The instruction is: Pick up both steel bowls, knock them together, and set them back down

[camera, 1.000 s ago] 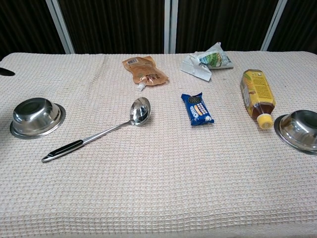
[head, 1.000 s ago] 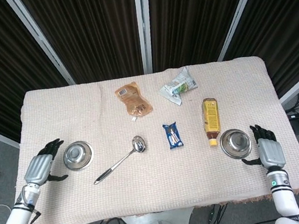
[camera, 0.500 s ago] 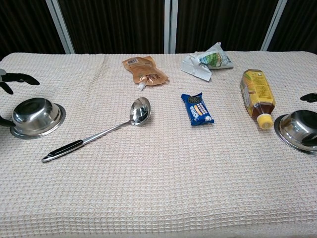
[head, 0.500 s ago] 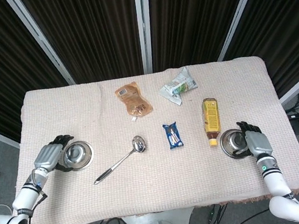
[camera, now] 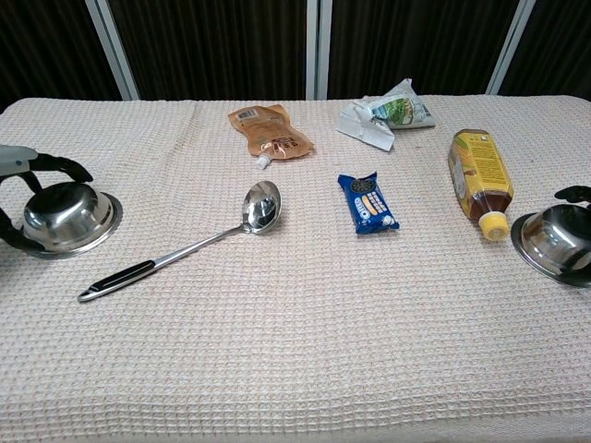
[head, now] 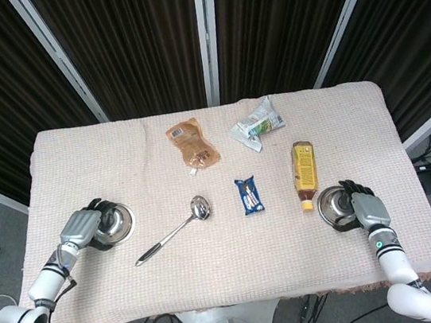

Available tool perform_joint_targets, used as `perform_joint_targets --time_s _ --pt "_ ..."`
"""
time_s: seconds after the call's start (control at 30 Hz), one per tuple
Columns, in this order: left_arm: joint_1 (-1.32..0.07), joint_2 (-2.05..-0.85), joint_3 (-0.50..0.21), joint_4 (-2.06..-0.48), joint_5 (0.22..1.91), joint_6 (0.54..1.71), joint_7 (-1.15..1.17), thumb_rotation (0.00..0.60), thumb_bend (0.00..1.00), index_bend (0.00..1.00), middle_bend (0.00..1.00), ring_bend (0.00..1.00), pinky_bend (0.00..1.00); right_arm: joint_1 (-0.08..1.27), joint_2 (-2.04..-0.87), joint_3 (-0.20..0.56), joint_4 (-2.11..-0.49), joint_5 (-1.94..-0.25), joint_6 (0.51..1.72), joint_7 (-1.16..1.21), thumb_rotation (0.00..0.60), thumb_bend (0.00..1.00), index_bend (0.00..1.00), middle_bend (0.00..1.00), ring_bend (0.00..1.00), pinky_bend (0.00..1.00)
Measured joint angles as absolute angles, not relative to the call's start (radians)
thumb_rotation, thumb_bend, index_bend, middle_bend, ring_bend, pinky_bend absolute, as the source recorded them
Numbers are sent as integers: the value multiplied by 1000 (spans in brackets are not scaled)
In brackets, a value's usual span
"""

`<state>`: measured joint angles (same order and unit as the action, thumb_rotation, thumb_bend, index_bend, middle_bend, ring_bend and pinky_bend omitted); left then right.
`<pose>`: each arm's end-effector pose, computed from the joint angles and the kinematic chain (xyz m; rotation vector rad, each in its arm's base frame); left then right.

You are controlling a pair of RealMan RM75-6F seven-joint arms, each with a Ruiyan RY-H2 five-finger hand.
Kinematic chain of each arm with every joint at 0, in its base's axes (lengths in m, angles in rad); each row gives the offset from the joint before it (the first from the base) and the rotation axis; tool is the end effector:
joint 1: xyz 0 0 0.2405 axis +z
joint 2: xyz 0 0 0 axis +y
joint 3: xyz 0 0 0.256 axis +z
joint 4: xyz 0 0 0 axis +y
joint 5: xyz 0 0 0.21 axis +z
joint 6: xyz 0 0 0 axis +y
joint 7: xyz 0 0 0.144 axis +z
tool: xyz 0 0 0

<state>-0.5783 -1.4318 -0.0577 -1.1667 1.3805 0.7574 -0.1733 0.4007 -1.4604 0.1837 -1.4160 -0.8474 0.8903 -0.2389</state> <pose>-0.2993 0.3306 0.0223 -1.8353 -1.1826 -0.6500 -0.3181 -0.2810 0.0180 1.3670 -1.4350 0.5839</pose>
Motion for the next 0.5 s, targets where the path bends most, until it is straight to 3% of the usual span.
perform_joint_targets --time_s 0.17,0.37,0.5 --pt "-592 -1472 -54 -1107 1375 750 -156 600 0 201 153 88 290 407 -1460 178 -1418 -840 886 -232 600 2 0 0 0 91" --pt "-594 -1504 -45 -1056 1371 745 -178 600 10 251 209 186 407 417 -1483 177 -1393 -844 907 -232 600 35 24 33 1 162" --pt "-589 -1518 -40 -1036 1378 768 -191 600 30 332 311 299 535 420 -1506 178 -1376 -862 950 -240 600 67 261 169 112 262"
